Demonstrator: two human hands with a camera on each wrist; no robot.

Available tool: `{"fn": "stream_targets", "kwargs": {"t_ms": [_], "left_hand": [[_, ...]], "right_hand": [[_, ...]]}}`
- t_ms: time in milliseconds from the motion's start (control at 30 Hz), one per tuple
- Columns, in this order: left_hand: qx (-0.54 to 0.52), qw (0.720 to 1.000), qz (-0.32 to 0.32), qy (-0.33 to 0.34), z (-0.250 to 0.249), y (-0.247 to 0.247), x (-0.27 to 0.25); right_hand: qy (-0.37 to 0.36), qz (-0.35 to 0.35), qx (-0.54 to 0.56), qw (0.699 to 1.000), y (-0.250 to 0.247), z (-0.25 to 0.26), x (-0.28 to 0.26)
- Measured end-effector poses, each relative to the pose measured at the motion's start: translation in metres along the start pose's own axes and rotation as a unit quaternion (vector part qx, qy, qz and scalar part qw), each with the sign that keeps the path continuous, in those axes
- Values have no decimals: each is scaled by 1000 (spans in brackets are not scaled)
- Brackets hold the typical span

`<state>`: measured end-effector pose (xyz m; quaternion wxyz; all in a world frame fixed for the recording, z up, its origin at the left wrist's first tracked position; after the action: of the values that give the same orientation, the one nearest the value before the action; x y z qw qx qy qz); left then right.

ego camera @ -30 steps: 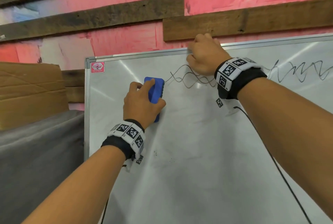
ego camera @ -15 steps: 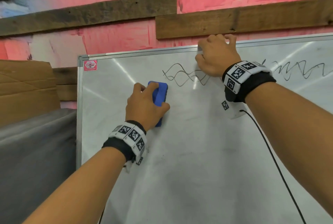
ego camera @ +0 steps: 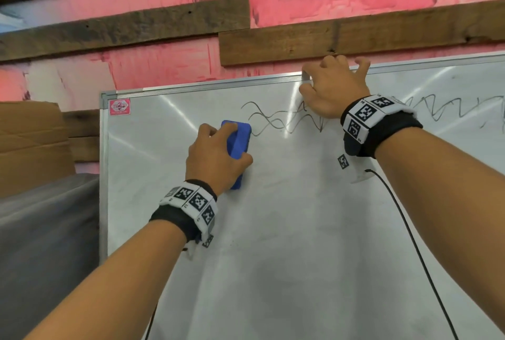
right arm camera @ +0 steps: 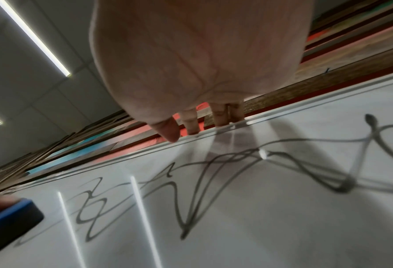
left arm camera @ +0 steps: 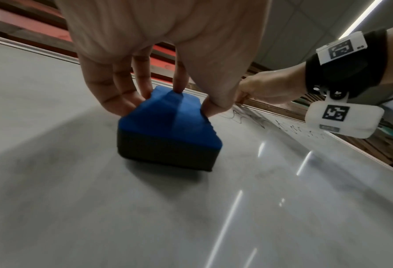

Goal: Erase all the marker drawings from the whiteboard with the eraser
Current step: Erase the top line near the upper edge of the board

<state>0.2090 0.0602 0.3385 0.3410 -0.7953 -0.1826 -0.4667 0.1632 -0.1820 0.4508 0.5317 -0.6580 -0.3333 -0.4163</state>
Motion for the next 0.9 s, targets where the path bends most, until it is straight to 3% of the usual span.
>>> {"fn": "stream_targets", "kwargs": {"t_ms": [100,233,433,667,900], "left_hand": [[10,1000,-11,-7,1,-5,15],[-1,1000,-25,-14,-6,-11,33],[-17,1000,-21,-3,-15,1,11],[-19,999,-39,-19,-28,-6,35],[4,1000,-12,5,-29,4,10]], "right_hand": [[33,15,0,999,4,-12,-3],[25,11,-5,1000,3,-19,-8],[9,-4,3,1000,-5,-27,-11],[43,-34,25,998,-3,-36,-18],[43,2,30,999,1,-41,-19]]}}
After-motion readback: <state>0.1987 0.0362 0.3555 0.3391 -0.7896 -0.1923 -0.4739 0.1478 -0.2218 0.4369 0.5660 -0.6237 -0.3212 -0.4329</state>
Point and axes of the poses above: each hand's wrist, its own x-axis towards the middle knuckle, its own y-axis out of the palm, z = x × y, the point moved 10 cm from there along x, towards the middle knuckle, and after that the axes turned 9 degrees about -z, right-handed, at the moved point
